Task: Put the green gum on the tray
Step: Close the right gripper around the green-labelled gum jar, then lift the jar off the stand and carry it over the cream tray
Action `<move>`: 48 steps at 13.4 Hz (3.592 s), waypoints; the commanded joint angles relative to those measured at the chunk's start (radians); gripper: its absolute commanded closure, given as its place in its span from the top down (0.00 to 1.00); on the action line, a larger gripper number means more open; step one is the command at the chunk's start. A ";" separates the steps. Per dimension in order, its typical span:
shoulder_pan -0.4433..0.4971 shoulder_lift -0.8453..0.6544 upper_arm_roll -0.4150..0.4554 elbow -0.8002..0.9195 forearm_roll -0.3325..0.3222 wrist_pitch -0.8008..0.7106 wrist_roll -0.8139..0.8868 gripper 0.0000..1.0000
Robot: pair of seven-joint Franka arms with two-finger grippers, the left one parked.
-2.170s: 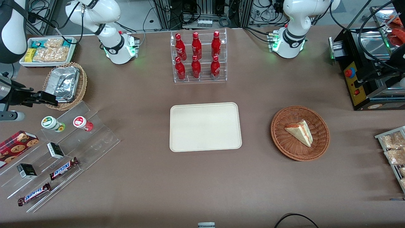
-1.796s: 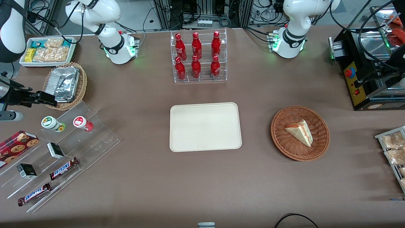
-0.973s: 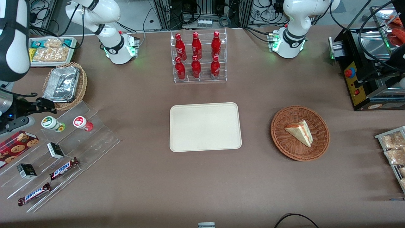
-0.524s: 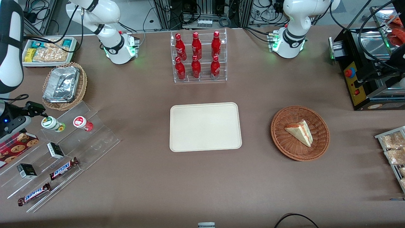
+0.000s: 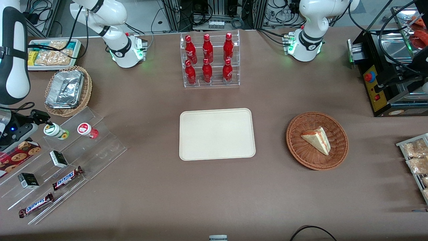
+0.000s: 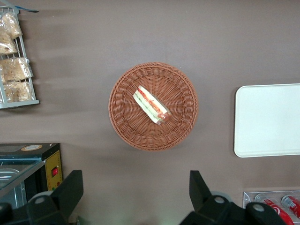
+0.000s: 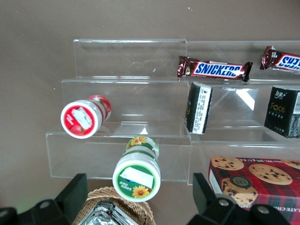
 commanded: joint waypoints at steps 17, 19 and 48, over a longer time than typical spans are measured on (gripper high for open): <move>-0.041 -0.055 0.002 -0.241 0.040 0.228 -0.086 0.88; -0.043 -0.054 0.002 -0.245 0.040 0.230 -0.097 0.45; 0.609 0.207 0.013 0.158 0.124 0.000 0.900 0.00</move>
